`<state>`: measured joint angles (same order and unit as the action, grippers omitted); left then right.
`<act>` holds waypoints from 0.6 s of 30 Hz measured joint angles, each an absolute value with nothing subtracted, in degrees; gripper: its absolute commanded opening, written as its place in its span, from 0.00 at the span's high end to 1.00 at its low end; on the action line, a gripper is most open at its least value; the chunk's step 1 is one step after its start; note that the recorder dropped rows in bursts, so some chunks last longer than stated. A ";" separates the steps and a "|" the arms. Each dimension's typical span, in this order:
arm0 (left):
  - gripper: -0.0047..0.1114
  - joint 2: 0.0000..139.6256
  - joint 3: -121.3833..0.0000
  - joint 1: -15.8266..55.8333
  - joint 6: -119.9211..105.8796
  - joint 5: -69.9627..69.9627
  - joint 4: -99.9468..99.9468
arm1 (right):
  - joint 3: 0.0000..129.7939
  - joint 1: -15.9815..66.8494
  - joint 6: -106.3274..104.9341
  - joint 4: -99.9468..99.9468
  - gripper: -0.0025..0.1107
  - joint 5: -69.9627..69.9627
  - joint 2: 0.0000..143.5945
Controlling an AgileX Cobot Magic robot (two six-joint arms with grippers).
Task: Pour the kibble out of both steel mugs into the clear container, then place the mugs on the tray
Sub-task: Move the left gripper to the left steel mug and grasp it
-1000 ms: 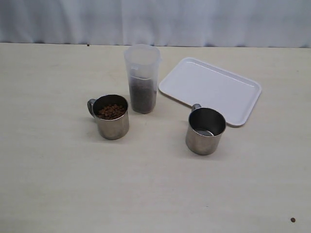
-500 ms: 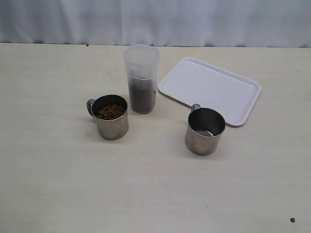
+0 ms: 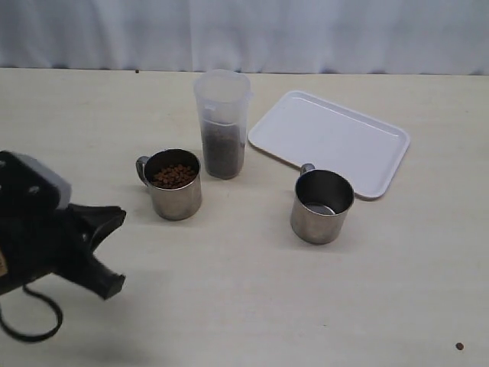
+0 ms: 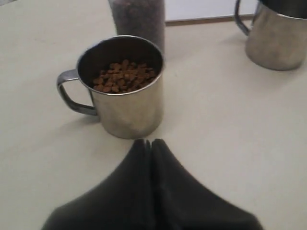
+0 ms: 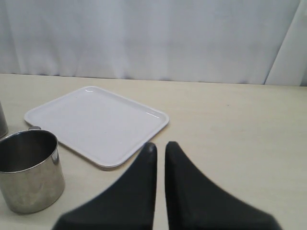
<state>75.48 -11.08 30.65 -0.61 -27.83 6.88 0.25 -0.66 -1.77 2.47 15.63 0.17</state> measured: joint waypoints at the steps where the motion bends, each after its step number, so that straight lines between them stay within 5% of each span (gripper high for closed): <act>1: 0.81 78.93 -13.37 29.70 -0.63 -26.83 7.76 | 0.25 -0.66 -1.77 2.47 0.94 15.63 0.17; 6: 0.25 88.03 -23.24 27.40 5.91 -17.96 18.87 | 0.25 -0.66 -1.77 2.47 0.94 15.63 0.17; 8: 0.13 90.31 -25.35 27.30 7.70 -16.53 21.25 | 0.25 -0.66 -1.77 2.47 0.94 15.63 0.17; 18: 0.10 98.84 -31.82 27.16 8.75 -16.85 24.80 | 0.25 -0.66 -1.77 2.47 0.94 15.63 0.17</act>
